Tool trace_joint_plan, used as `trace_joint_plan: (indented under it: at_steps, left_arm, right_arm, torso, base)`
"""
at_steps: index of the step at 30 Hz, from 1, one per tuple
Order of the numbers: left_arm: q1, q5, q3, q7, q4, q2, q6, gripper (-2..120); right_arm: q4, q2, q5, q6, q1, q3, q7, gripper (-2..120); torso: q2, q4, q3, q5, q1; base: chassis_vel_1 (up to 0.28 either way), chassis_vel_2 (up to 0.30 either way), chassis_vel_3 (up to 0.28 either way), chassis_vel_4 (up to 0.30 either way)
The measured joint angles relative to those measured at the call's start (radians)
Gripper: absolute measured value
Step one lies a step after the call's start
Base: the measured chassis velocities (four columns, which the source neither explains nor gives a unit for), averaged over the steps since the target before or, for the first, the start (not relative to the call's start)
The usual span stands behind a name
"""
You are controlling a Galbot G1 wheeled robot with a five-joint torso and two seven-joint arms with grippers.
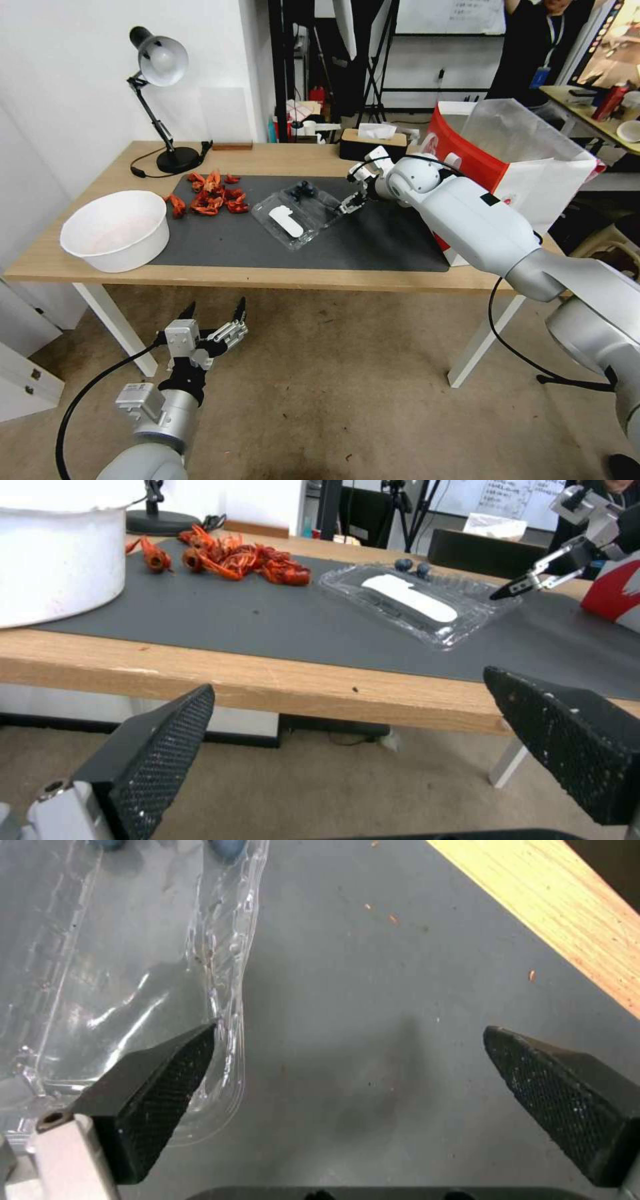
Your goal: Close the takeout container lid, then place the container into the takeout bag.
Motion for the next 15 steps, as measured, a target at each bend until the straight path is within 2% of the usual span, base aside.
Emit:
trace_joint_plan:
  at_steps: [15]
  left_arm:
    - [-0.004,-0.005,-0.002,-0.006,0.001,0.004,-0.008,100]
  right_arm:
    - [0.056,-0.024,0.017,0.000,-0.010,-0.041,0.020,100]
  torso:
    - [0.000,0.0001,0.000,0.0000,0.000]
  base:
    - [0.000,0.000,0.000,0.000]
